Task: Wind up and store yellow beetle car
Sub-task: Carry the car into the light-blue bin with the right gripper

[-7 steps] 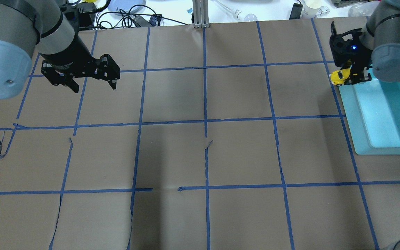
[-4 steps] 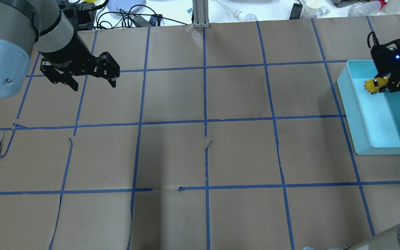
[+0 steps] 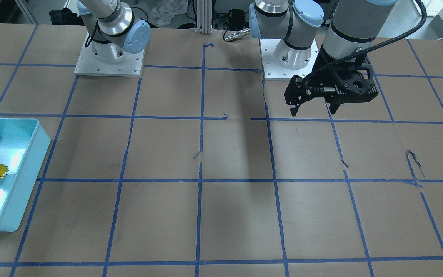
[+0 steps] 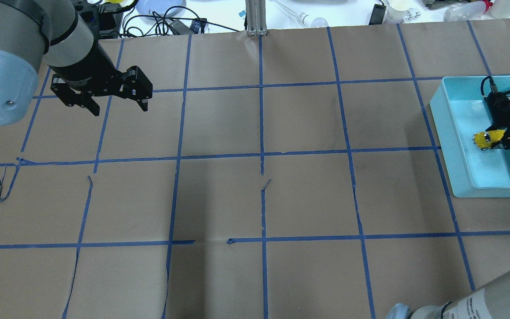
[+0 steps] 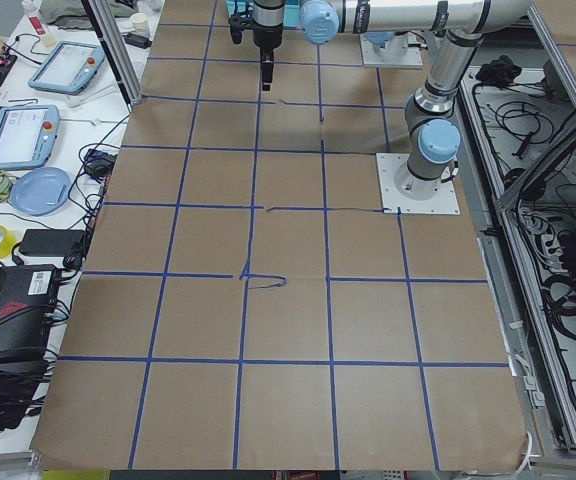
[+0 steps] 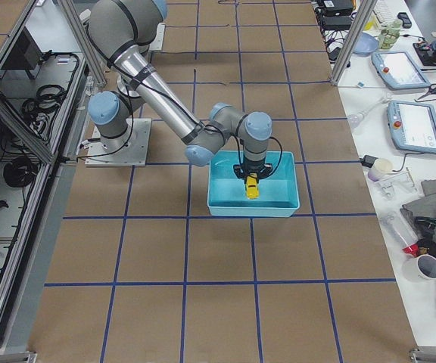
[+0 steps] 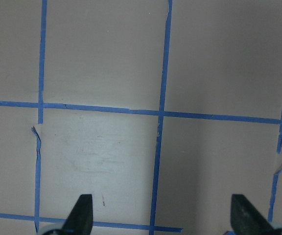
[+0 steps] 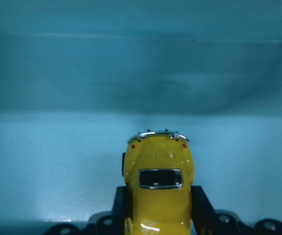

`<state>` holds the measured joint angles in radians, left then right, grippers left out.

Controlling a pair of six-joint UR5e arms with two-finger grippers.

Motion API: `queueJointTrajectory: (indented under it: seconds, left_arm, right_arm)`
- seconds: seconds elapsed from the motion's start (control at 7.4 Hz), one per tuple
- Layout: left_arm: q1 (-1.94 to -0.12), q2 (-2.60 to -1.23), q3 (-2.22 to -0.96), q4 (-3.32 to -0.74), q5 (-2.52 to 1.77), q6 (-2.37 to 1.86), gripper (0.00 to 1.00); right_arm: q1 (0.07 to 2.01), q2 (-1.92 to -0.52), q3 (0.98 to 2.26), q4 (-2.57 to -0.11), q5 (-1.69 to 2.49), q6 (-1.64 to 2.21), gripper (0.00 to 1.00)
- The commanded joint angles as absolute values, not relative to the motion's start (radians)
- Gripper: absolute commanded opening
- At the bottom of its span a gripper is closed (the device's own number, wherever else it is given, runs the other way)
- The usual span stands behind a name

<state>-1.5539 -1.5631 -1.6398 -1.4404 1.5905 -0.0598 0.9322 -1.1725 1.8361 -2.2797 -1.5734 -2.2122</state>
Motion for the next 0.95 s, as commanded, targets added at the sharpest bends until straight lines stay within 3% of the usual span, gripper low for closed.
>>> queueJointTrajectory:
  seconds: [0.0,0.14,0.81]
  left_arm:
    - [-1.554,-1.563,-1.640,-1.439,1.591,-0.060,1.00]
    - [-1.555,-1.563,-1.640,-1.440,1.591,-0.060,1.00]
    - [-1.555,-1.562,-1.640,-1.439,1.589,-0.060,1.00]
  right_arm:
    - [0.925,-1.157,1.841,-2.273,-1.569,-2.204,0.77]
    - [0.931,-1.173,1.835,-2.263,-1.572,-2.169,1.00]
    - [1.076,-1.472,1.777,-1.977,-1.528,-1.753,1.00]
